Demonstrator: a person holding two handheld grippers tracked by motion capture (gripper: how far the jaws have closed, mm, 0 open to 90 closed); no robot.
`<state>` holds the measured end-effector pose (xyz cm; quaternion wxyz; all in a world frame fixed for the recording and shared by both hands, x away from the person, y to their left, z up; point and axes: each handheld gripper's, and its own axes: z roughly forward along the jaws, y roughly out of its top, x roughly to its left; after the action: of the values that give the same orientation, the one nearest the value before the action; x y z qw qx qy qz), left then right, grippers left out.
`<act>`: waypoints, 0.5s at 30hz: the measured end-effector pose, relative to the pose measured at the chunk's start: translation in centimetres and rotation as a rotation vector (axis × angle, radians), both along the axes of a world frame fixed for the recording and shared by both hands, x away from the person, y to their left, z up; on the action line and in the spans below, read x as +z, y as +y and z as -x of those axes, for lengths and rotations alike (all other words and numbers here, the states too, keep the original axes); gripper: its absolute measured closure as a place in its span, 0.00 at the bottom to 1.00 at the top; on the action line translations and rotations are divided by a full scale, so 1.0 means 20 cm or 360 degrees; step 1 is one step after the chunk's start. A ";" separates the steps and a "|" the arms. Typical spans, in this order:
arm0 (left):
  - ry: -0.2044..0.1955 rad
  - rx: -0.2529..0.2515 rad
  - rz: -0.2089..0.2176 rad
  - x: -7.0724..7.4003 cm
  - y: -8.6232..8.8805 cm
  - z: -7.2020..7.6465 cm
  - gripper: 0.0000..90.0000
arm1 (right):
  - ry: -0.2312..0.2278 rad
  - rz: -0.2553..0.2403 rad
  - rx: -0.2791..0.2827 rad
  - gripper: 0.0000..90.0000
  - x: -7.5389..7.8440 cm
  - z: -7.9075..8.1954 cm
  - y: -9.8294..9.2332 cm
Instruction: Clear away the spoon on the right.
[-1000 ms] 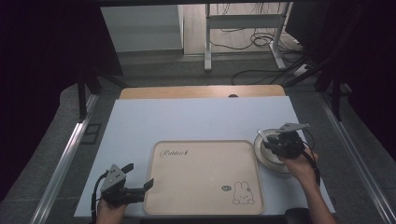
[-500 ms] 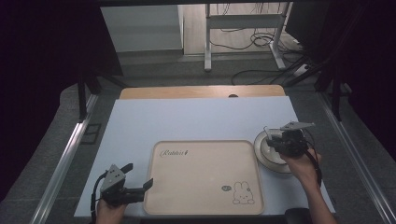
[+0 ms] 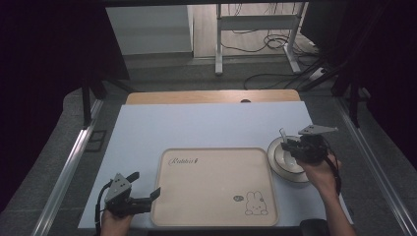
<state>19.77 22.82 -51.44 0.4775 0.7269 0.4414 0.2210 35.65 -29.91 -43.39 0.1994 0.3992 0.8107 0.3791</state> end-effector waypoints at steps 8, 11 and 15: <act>0.0002 -0.0001 -0.0004 0.00 0.00 0.00 0.05 | -0.0026 -0.0027 0.0009 0.84 0.06 0.02 -0.01; 0.0004 -0.0004 -0.0008 0.00 0.00 0.00 0.05 | -0.0021 -0.0032 0.0013 0.84 0.07 0.03 -0.02; 0.0004 -0.0006 -0.0010 0.00 0.00 0.00 0.05 | -0.0021 -0.0029 0.0017 0.84 0.08 0.05 -0.02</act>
<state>19.80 22.79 -51.46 0.4751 0.7295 0.4399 0.2204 34.68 -30.33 -41.75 0.1992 0.3941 0.8079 0.3901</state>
